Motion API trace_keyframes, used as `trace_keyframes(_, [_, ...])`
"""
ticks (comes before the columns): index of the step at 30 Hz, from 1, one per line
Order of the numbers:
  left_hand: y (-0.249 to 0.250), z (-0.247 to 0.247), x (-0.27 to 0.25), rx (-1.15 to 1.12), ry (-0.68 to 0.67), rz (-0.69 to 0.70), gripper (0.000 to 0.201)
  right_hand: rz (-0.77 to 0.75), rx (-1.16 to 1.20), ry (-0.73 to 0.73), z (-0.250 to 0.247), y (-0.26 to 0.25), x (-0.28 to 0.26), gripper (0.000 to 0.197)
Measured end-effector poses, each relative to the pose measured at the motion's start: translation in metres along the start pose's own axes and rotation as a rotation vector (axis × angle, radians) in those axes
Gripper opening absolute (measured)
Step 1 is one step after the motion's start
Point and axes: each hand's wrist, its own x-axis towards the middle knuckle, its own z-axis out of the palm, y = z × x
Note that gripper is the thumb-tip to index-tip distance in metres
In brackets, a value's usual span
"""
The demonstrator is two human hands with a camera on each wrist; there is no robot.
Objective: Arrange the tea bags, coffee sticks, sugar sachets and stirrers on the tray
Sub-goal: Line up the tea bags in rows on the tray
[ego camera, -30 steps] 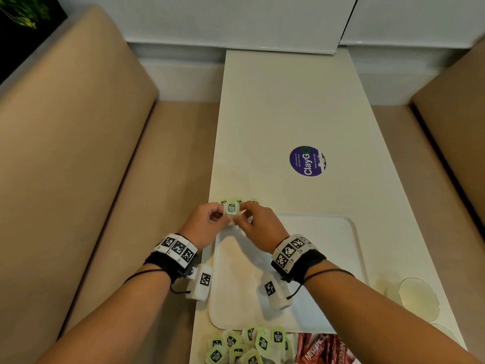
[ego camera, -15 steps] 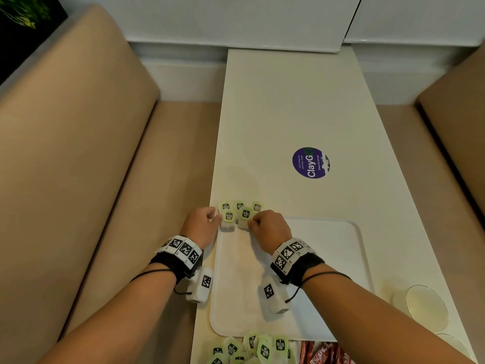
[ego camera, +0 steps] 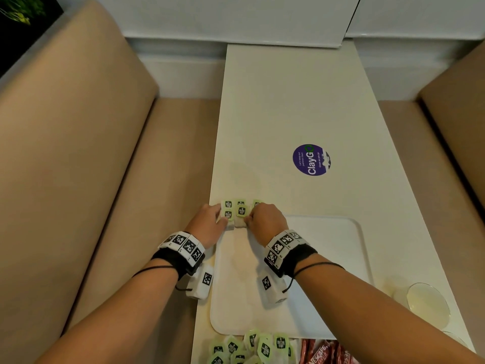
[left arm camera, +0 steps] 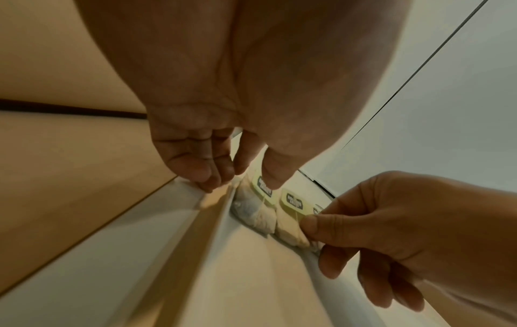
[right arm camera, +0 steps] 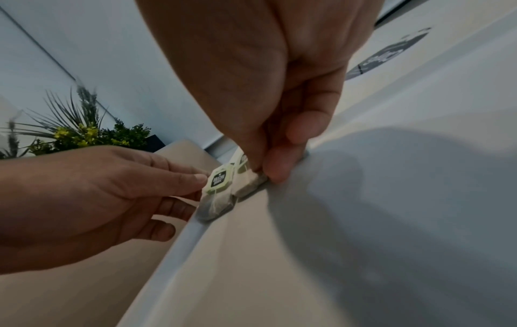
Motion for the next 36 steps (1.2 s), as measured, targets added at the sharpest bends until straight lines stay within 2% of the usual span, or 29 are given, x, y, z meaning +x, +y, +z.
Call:
trace_keyframes(4, [0.001,0.001,-0.005,-0.001,0.019,-0.042,0.022,-0.022,-0.040,0.000,-0.009,0.003,-0.003,0.022])
trace_keyframes(8, [-0.003,-0.001,-0.015,-0.032,-0.006,-0.082,0.056,-0.052,-0.048,0.020,-0.017,0.010,-0.012,0.028])
trace_keyframes(10, [-0.005,-0.003,-0.025,-0.035,-0.011,-0.081,0.063,-0.084,-0.039,0.023,-0.022,0.017,-0.024,0.034])
trace_keyframes(15, [-0.004,0.001,-0.061,-0.037,-0.047,0.030,0.051,-0.154,0.017,0.000,-0.033,0.038,-0.067,0.030])
trace_keyframes(21, [0.002,0.020,-0.112,-0.062,-0.262,0.132,0.034,-0.314,-0.047,-0.177,-0.025,0.068,-0.122,0.032])
trace_keyframes(25, [0.010,0.036,-0.138,-0.018,-0.383,0.185,0.037,-0.337,-0.085,-0.297,-0.007,0.083,-0.152,0.034])
trace_keyframes(30, [0.021,0.052,-0.161,0.160,-0.468,0.243,0.047,-0.337,-0.135,-0.397,0.013,0.095,-0.181,0.038])
trace_keyframes(36, [0.032,0.060,-0.169,0.326,-0.505,0.240,0.048,-0.321,-0.147,-0.402,0.027,0.098,-0.195,0.042])
